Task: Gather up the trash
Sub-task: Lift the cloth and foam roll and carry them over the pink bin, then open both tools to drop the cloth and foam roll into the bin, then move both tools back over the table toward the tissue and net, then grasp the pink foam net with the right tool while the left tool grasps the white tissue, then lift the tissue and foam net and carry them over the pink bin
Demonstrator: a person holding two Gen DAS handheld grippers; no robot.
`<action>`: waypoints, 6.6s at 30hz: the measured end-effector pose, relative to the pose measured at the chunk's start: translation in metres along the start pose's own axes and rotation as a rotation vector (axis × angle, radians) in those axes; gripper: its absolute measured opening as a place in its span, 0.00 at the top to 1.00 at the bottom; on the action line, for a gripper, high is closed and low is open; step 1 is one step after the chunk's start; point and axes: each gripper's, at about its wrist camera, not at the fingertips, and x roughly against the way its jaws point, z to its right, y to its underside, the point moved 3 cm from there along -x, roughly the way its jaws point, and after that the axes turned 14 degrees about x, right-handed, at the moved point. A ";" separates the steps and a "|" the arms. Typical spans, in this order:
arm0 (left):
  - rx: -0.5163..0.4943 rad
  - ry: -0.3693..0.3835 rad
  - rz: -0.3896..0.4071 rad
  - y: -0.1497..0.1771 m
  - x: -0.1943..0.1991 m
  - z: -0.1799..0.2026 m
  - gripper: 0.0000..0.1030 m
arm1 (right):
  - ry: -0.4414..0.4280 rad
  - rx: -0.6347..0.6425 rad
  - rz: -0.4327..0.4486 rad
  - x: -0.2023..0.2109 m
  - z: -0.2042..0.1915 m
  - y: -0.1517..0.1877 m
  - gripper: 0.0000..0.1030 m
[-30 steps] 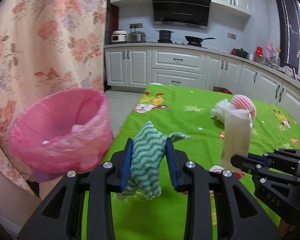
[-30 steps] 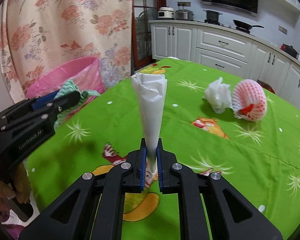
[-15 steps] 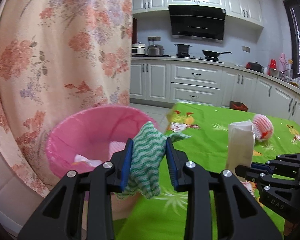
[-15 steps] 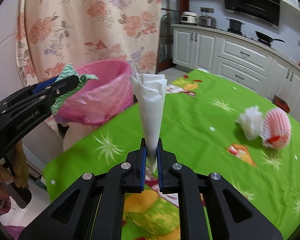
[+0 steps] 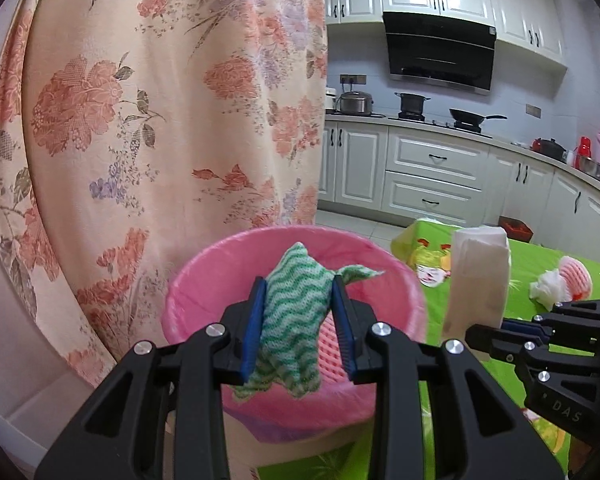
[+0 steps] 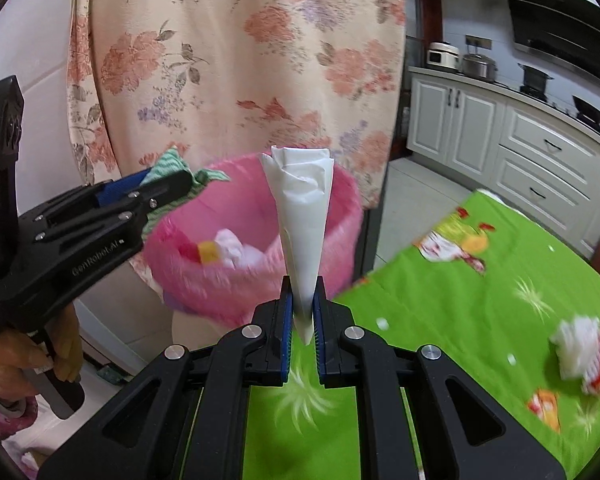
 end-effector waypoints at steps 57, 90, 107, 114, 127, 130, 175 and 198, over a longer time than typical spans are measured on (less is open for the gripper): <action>-0.142 0.198 -0.104 0.098 -0.013 0.189 0.06 | 0.403 -0.361 -0.005 0.109 0.136 0.142 0.45; -0.233 0.221 -0.195 0.137 -0.036 0.247 0.07 | 0.595 -0.530 -0.107 0.071 0.278 0.177 0.31; -0.247 0.300 -0.242 0.135 -0.073 0.314 0.07 | 0.591 -0.629 -0.100 0.130 0.259 0.231 0.74; -0.260 0.308 -0.290 0.136 -0.107 0.362 0.12 | 0.660 -0.641 -0.086 0.163 0.248 0.252 0.74; -0.299 0.289 -0.397 0.147 -0.140 0.390 0.72 | 0.698 -0.571 -0.106 0.160 0.240 0.244 0.74; -0.290 0.304 -0.362 0.145 -0.131 0.388 0.75 | 0.693 -0.587 -0.103 0.161 0.242 0.246 0.74; -0.201 0.282 -0.214 0.143 0.014 0.190 0.76 | 0.465 -0.348 -0.136 0.129 0.112 0.189 0.74; -0.131 0.138 -0.038 0.070 0.036 0.100 0.76 | 0.272 -0.169 -0.044 0.093 0.056 0.100 0.74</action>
